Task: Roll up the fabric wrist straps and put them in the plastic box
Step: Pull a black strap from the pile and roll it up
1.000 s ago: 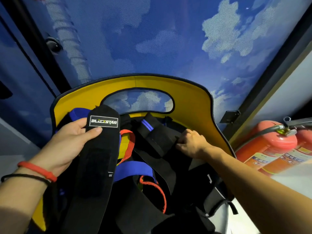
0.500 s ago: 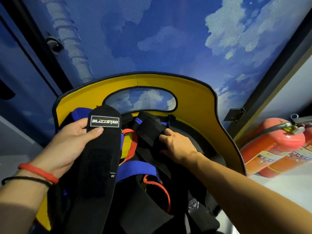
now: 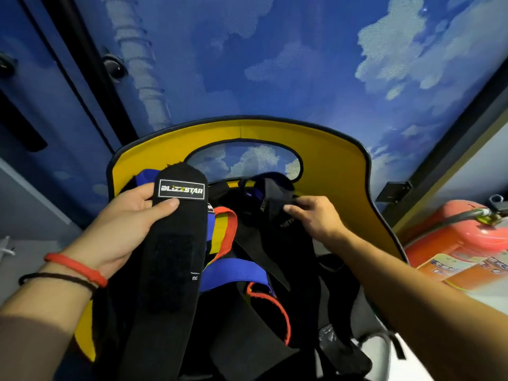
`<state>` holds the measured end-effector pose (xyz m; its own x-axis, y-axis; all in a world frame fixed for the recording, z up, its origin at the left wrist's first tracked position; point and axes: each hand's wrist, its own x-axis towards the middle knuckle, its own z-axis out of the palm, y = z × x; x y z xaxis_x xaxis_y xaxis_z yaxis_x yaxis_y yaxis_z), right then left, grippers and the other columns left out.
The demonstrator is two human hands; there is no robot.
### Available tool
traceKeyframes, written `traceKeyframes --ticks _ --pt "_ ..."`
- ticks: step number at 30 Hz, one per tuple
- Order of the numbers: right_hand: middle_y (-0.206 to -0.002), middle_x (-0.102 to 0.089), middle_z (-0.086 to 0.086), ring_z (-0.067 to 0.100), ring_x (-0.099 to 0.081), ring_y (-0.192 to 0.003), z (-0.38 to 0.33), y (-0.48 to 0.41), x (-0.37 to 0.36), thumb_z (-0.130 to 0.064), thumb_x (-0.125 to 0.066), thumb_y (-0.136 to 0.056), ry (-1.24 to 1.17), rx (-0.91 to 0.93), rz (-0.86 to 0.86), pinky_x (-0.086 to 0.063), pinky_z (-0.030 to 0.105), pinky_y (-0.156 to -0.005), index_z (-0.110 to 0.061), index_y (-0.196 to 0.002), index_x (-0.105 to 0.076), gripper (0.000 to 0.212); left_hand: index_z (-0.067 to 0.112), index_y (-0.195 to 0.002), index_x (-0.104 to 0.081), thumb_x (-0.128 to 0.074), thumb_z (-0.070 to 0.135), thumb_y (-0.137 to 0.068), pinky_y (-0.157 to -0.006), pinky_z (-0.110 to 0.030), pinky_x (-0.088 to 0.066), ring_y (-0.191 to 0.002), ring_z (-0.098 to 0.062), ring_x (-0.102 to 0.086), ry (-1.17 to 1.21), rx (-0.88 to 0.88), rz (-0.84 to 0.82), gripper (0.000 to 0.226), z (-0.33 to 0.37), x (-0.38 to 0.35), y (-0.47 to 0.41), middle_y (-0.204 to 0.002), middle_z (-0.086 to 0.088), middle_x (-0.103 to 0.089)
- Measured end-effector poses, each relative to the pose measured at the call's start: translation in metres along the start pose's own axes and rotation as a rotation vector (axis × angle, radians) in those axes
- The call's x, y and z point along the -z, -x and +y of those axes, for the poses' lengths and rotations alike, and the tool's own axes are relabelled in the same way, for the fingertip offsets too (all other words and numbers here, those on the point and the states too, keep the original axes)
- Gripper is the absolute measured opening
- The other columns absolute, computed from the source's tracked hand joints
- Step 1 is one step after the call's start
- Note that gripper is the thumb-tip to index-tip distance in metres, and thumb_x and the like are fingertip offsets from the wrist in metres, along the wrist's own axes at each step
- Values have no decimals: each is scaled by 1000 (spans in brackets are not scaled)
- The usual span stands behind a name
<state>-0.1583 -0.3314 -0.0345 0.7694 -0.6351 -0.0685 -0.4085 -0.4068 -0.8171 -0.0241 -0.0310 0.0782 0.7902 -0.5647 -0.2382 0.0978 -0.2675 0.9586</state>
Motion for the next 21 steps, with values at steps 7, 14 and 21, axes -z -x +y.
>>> traceKeyframes --ticks 7,14,21 --pt "-97 -74 17 25 -72 -83 -34 18 31 -18 -57 -101 -802 -125 -364 -59 31 -76 -7 -98 -74 20 19 -122 -66 -60 11 -96 -101 -47 -50 -102 -25 -74 1 1 3 29 2 -2 2 -107 -10 -77" --pt "-99 -75 18 29 -69 -90 -28 13 40 -18 -64 -99 -625 -105 -204 -54 39 -87 -4 -98 -75 19 19 -119 -67 -59 9 -96 -100 -45 -50 -101 -25 -74 5 -10 2 27 4 -6 3 -107 -10 -77" --pt "-99 -68 13 37 -63 -90 12 -1 35 -24 -58 -98 512 -65 210 -49 40 -72 -12 -99 -60 12 19 -127 -65 -60 11 -96 -105 -49 -47 -105 -26 -72 -18 -30 49 32 -1 5 -4 -110 -9 -76"
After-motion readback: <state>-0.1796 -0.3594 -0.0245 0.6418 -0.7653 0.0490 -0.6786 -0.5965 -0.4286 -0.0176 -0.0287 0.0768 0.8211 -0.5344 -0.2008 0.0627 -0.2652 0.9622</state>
